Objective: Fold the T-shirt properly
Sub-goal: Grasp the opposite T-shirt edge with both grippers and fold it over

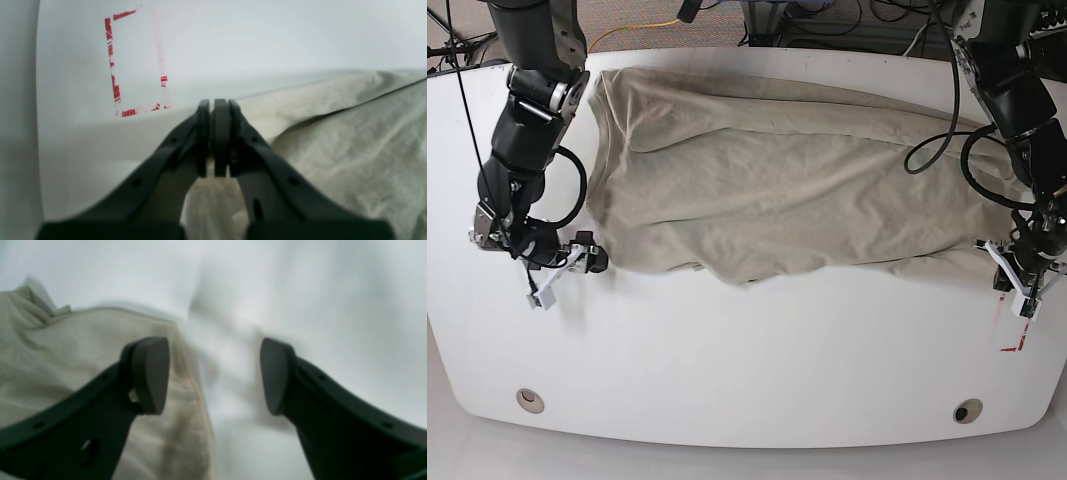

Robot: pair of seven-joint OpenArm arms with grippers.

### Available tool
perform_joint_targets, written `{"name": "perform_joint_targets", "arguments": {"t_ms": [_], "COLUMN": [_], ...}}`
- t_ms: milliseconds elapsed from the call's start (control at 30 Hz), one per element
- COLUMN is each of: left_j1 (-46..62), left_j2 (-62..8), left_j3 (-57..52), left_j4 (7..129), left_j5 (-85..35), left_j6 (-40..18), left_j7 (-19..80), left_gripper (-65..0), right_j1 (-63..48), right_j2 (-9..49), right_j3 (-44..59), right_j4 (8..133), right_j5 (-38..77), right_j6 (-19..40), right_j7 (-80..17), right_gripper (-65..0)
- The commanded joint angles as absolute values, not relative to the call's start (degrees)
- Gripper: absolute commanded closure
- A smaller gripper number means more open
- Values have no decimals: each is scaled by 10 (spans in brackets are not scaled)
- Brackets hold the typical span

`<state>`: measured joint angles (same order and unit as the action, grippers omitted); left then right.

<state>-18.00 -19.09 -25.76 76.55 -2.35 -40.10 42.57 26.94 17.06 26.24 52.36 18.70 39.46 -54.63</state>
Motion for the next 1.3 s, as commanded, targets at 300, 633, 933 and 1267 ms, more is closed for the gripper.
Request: {"name": "perform_joint_targets", "arguments": {"t_ms": [300, 633, 933, 1267], "left_j1": [-195, -194, -195, -222], "left_j2": [-203, -203, -203, -204], "left_j3": [-260, -261, -261, -262], "left_j4": [774, 774, 774, 777], "left_j5": [-29, -28, -30, -30], "left_j6": [-400, -400, -394, -340], "left_j7": [399, 388, 346, 344], "left_gripper": [0, 0, 0, 0], "right_j1": [275, 278, 295, 326], "right_j2": [116, 114, 143, 189], "right_j3": [260, 229, 172, 171], "right_j4": [532, 531, 534, 539], "right_j5": [201, 201, 201, 203], "right_j6": [400, 400, 400, 400], "right_j7": [-544, -532, -534, -545], "right_gripper": [-400, -100, 0, 0]}}
